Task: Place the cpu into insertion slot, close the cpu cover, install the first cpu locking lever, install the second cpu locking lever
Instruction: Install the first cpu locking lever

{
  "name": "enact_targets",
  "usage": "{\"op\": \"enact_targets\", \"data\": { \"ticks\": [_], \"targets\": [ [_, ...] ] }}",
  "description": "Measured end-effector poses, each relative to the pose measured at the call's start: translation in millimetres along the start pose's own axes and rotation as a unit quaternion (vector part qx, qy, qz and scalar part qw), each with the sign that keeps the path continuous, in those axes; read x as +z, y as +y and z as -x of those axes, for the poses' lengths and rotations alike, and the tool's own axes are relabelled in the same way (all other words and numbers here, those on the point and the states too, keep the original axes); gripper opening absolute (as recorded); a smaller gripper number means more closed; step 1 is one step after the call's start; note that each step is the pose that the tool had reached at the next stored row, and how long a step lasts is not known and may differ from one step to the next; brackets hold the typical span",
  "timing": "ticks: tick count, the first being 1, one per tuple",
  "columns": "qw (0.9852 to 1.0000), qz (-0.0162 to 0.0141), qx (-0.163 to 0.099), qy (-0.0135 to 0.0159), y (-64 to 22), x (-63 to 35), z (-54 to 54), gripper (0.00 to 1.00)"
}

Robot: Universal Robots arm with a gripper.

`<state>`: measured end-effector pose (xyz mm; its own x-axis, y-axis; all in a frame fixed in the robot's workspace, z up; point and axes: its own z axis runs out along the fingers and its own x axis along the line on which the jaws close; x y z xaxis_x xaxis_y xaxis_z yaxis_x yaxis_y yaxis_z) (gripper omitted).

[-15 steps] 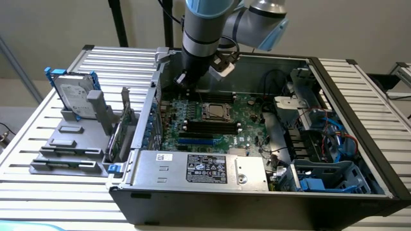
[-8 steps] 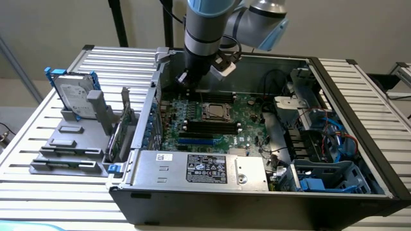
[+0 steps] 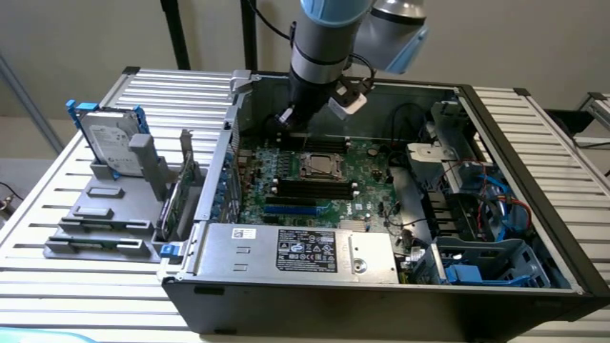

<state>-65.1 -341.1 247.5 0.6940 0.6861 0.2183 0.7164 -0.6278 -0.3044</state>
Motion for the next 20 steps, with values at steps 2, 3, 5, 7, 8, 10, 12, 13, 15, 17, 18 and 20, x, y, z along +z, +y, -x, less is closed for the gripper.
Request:
{"op": "enact_targets", "data": {
  "ticks": [2, 3, 5, 7, 8, 10, 12, 13, 15, 17, 18, 20],
  "targets": [
    [1.0000, -0.0002, 0.000, 0.0001, 6.5, -0.7, -6.3, 0.11],
    [1.0000, -0.0002, 0.000, 0.0002, 9.5, -1.0, -9.2, 0.11],
    [1.0000, -0.0002, 0.000, 0.0002, 11.9, -0.9, -11.3, 0.11],
    [1.0000, -0.0001, 0.000, 0.0003, 11.9, -0.7, -11.3, 0.11],
    [1.0000, 0.0001, 0.000, 0.0005, 12.1, -0.3, -11.3, 0.11],
    [1.0000, 0.0014, -0.001, 0.0017, 12.5, 1.6, -10.6, 0.11],
    [1.0000, 0.0017, -0.001, 0.0014, 12.9, 5.1, -9.1, 0.11],
    [1.0000, 0.0018, -0.001, 0.0013, 13.1, 6.8, -8.3, 0.11],
    [1.0000, 0.0019, -0.001, 0.0012, 13.3, 10.3, -6.7, 0.11],
    [1.0000, 0.0022, -0.001, 0.0009, 13.4, 13.7, -4.9, 0.11],
    [1.0000, 0.0024, -0.001, 0.0007, 13.4, 15.6, -3.9, 0.11],
    [1.0000, 0.0029, -0.001, 0.0002, 13.5, 18.9, -2.2, 0.11]
  ]
}}
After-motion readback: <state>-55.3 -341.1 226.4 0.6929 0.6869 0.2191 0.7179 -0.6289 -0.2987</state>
